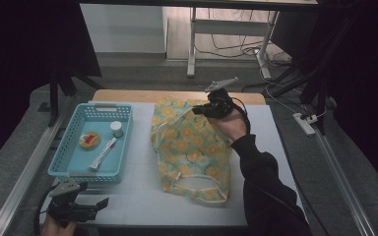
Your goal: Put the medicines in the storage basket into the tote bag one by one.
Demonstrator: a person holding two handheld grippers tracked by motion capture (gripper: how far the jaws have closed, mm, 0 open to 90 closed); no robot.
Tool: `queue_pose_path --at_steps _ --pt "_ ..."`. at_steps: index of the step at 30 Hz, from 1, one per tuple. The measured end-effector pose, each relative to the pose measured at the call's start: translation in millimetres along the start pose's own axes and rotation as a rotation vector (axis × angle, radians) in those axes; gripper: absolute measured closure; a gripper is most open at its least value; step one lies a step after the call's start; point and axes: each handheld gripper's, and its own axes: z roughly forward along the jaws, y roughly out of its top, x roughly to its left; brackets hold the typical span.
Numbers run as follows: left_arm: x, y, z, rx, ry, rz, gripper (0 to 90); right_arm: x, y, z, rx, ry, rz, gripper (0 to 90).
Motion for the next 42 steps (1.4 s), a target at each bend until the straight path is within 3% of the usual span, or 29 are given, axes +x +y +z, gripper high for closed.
queue_pose_path --at_steps 12,19,24,42 --pt "3.9 8.2 -8.8 -0.042 -0.025 0.028 0.0 0.7 -1.2 1.9 -0.001 0.004 0.002 90.0" --pt "6.0 15.7 -12.1 -0.075 -0.041 0.074 0.0 0.0 -3.0 2.6 0.002 0.002 0.002 90.0" --pt "7.5 24.4 -16.7 -0.094 -0.02 0.083 0.0 0.1 -3.0 1.9 0.003 -0.002 -0.005 90.0" --pt "29.3 59.5 -10.0 -0.094 -0.001 0.048 0.0 -0.6 -6.0 1.4 0.003 -0.001 -0.002 90.0"
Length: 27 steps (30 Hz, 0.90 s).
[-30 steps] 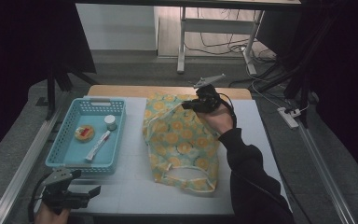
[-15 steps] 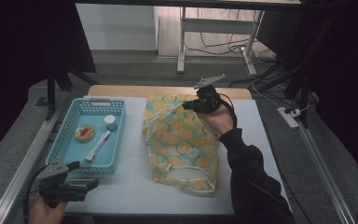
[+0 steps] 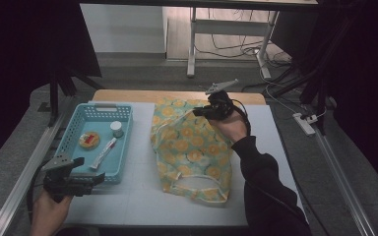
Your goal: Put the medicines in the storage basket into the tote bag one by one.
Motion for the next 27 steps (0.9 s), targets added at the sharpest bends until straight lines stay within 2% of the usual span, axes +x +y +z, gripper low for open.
queue_pose_path --at_steps 6,8,12,19,24,27 --pt "10.3 9.3 2.9 0.009 -0.022 -0.016 0.1 -0.4 -0.1 -0.7 -0.001 -0.003 0.002 90.0" --pt "12.4 14.3 4.8 0.009 -0.005 0.004 0.1 -0.1 0.0 -0.5 -0.002 -0.002 -0.001 90.0" --pt "17.1 22.3 10.2 0.019 0.006 0.008 0.3 0.8 -0.1 0.1 -0.002 -0.002 -0.003 90.0" --pt "27.0 31.5 22.0 0.027 0.042 -0.007 0.6 0.1 -1.1 -1.0 -0.002 -0.004 -0.002 90.0" --pt "34.2 40.5 26.1 0.054 0.062 -0.019 0.8 0.1 -1.6 -1.3 -0.002 -0.005 -0.003 90.0" --pt "41.3 45.3 30.0 0.068 0.057 -0.03 1.0 0.2 -1.7 -1.1 -0.001 -0.005 -0.003 90.0"
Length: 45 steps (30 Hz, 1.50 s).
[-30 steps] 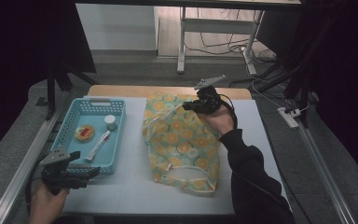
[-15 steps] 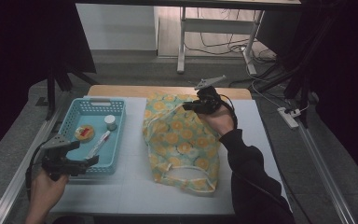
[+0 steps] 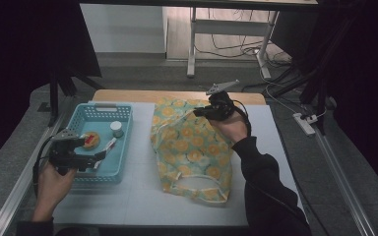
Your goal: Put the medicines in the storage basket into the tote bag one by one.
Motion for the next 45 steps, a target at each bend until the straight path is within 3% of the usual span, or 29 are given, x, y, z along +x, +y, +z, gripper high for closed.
queue_pose_path --at_steps 2,11,19,26,45 --pt "4.7 2.7 4.1 0.009 0.011 0.003 0.7 0.2 -0.1 0.3 0.001 0.0 -0.001 90.0" --pt "26.6 14.4 22.3 0.056 0.05 -0.05 0.7 -0.6 -2.0 0.9 0.006 -0.001 -0.003 90.0" --pt "46.5 24.3 34.1 0.089 0.063 -0.085 0.0 -0.4 -3.0 2.3 0.008 0.002 -0.003 90.0" --pt "59.1 29.4 51.1 0.151 0.104 -0.081 0.0 -0.5 -4.0 2.4 0.008 0.003 -0.003 90.0" --pt "86.3 35.9 94.0 0.296 0.135 -0.056 0.0 -2.9 -6.9 0.0 0.008 0.005 -0.005 90.0"
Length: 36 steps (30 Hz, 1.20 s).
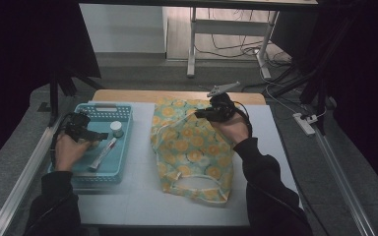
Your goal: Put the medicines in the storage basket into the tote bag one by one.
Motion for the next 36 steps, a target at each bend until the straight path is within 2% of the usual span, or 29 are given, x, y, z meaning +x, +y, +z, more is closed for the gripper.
queue_pose_path --at_steps 5,12,15,19,20,22,23,30,32,35,36 --pt "2.5 2.2 5.1 0.031 0.011 0.005 0.0 -1.2 -1.4 -0.8 -0.001 0.0 0.003 90.0" --pt "-0.5 5.6 11.8 0.091 0.034 0.049 0.0 0.1 -2.7 1.8 -0.001 0.009 0.0 90.0" --pt "-0.9 5.0 14.8 0.115 0.024 0.049 0.0 0.2 -3.1 1.9 -0.002 0.011 -0.002 90.0" --pt "0.3 4.5 12.7 0.102 -0.007 0.02 0.0 -0.3 -3.8 1.2 -0.003 0.01 -0.004 90.0" --pt "-0.2 4.9 12.4 0.102 0.005 0.023 0.0 -0.2 -4.1 1.1 -0.004 0.009 -0.003 90.0" --pt "-1.8 5.9 11.7 0.101 0.06 0.042 0.0 -0.4 -4.4 0.9 -0.003 0.01 -0.003 90.0" --pt "-1.3 6.1 12.0 0.107 0.084 0.037 0.0 -0.3 -4.5 1.0 -0.004 0.009 -0.003 90.0" --pt "-3.3 9.2 17.1 0.157 0.139 0.046 0.0 -0.4 -6.6 0.8 -0.007 0.016 -0.006 90.0" --pt "-4.9 9.4 18.6 0.168 0.122 0.051 0.0 -1.0 -7.3 0.2 -0.009 0.016 -0.006 90.0" --pt "-4.2 8.2 23.3 0.199 0.069 0.023 0.0 -1.6 -8.0 -1.1 -0.011 0.017 -0.006 90.0" --pt "-4.1 7.7 23.8 0.203 0.064 0.022 0.0 -1.9 -8.2 -1.5 -0.014 0.017 -0.006 90.0"
